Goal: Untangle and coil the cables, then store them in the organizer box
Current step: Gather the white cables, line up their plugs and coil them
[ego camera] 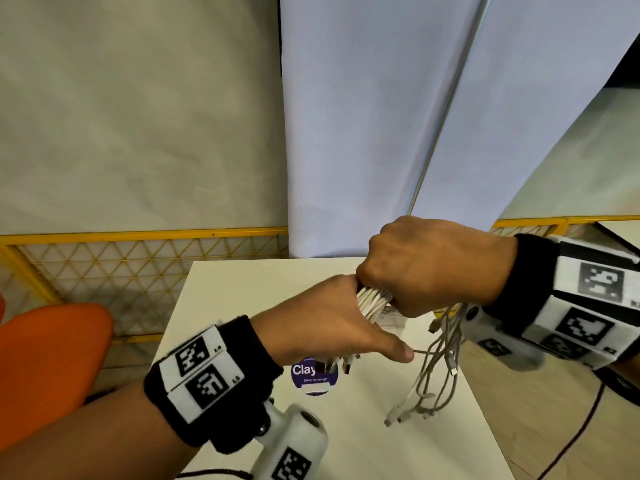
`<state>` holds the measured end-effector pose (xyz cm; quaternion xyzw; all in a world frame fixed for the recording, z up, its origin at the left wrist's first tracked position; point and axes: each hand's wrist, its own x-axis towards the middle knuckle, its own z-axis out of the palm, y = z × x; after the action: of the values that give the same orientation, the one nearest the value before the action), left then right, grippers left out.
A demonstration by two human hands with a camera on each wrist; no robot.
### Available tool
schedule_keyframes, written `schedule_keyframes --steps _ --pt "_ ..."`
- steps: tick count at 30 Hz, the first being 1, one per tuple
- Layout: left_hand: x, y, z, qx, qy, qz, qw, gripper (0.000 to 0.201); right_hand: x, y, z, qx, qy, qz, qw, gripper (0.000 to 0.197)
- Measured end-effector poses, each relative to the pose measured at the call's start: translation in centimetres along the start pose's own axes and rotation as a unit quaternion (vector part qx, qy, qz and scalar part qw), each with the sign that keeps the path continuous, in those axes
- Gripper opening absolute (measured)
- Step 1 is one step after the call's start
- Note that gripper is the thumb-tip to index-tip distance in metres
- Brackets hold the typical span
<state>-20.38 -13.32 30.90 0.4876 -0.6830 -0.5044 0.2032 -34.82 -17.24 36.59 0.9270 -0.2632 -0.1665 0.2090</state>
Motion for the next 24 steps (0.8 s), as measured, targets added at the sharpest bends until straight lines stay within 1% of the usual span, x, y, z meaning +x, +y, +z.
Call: schedule_keyframes --steps 2,4,6,8,10,11,13,16,19,22,24 --pt "0.0 -0.4 0.3 0.036 0.017 0.006 0.999 0.042 0.0 -0.2 0.0 0.004 -0.002 0.003 1.0 0.006" --pt "0.2 -0.7 0.1 0.048 0.019 0.013 0.999 0.038 0.0 -0.1 0.0 0.006 0.004 0.0 1.0 0.004" --pt "0.1 -0.7 -0.2 0.023 0.004 0.02 1.0 0.028 0.1 0.0 0.1 -0.001 0.026 -0.006 1.0 0.003" --pt "0.0 -0.6 -0.5 -0.013 -0.011 0.021 1.0 0.021 0.2 0.3 0.1 -0.016 0.057 -0.013 0.998 0.01" --pt "-0.1 -0.5 -0.8 -0.037 -0.015 0.017 0.999 0.022 0.2 0.5 0.1 -0.016 0.075 -0.015 0.997 0.019" --pt "-0.1 -0.6 -0.8 -0.05 -0.013 0.008 0.999 0.024 0.1 0.6 0.3 -0.014 0.084 -0.018 0.996 0.021" --pt "0.0 -1.0 -0.9 -0.078 -0.017 -0.012 0.997 0.028 0.2 0.5 1.0 -0.012 0.113 -0.032 0.993 0.018" --pt "0.1 -1.5 -1.0 -0.148 -0.052 -0.027 0.987 0.031 0.4 0.8 2.0 -0.026 0.192 -0.06 0.979 0.008" --pt "0.2 -1.5 -0.9 -0.229 -0.099 -0.035 0.968 0.031 0.5 0.4 2.6 -0.094 0.274 -0.068 0.955 0.01" --pt "0.2 -1.0 -0.9 -0.285 -0.161 -0.037 0.944 0.027 0.4 -0.4 3.4 -0.113 0.299 -0.052 0.946 0.016" --pt "0.0 -0.9 -1.3 -0.312 -0.199 -0.045 0.928 0.031 0.3 -0.5 3.4 -0.075 0.294 -0.047 0.952 0.01"
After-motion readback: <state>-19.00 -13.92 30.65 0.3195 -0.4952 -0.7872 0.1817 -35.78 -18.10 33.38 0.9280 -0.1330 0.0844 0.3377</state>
